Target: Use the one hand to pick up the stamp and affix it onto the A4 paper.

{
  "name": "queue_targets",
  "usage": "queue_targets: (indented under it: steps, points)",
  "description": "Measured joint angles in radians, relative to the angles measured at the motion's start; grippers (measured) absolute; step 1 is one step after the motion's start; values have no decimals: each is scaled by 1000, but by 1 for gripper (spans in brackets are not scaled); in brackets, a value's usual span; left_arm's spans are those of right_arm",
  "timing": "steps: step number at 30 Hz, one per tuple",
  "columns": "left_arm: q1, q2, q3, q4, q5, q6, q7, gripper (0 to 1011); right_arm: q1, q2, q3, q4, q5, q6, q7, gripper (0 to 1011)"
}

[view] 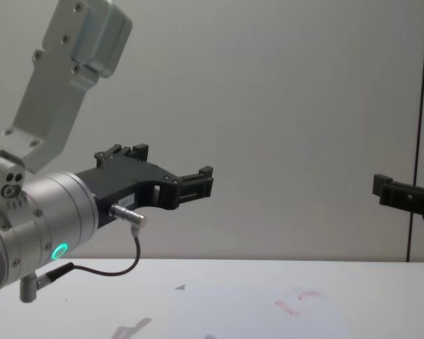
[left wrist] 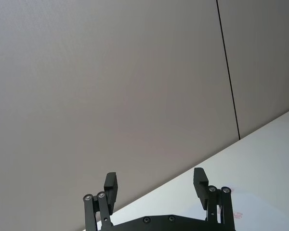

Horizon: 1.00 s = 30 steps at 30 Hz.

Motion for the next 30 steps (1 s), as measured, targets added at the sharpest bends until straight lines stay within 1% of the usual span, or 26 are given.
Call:
queue_targets:
  steps: [30]
  points:
    - [0,0,0,0,0,0,0,1003,0,0,0,0,0,0,0,1001]
